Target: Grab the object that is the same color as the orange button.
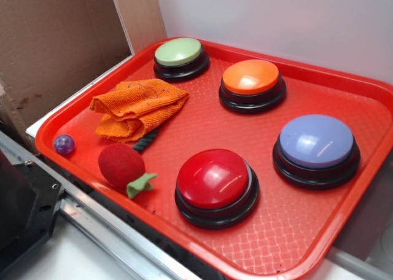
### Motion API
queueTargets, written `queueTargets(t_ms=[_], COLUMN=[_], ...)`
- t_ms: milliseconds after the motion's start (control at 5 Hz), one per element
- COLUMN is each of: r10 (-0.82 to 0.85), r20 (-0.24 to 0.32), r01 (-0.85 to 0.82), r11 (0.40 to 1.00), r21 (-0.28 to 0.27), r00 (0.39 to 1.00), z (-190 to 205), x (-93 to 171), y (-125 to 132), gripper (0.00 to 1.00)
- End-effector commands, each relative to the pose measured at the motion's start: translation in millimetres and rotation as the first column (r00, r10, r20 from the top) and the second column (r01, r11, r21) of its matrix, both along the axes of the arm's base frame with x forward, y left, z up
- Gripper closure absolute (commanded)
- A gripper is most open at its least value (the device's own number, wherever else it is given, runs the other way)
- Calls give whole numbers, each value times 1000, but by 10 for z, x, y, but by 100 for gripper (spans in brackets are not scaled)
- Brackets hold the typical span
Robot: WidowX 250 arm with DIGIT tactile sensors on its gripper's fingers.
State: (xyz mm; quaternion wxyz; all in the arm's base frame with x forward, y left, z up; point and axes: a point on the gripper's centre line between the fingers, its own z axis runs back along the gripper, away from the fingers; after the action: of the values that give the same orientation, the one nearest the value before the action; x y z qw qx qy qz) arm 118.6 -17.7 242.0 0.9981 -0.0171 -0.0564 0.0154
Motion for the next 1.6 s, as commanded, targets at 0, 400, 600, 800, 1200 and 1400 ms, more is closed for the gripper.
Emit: queueTargets(t_ms=[0, 400, 600, 800, 1200, 1400], r10=[0, 90, 165, 251, 373, 407], r20=[0, 90, 122, 81, 90, 52], r01=[0, -89, -164, -252, -379, -409], r11=[1000, 996, 986, 968, 924, 912], r21=[0, -13, -20, -3, 59, 43], r00=[1000, 992, 979, 965, 924, 912], z=[0, -351, -577, -941, -1403, -1657], x=[0, 337, 470, 627, 867, 987], y=[0, 43, 109, 267, 396, 484], gripper=[0, 0, 0, 0, 0, 0])
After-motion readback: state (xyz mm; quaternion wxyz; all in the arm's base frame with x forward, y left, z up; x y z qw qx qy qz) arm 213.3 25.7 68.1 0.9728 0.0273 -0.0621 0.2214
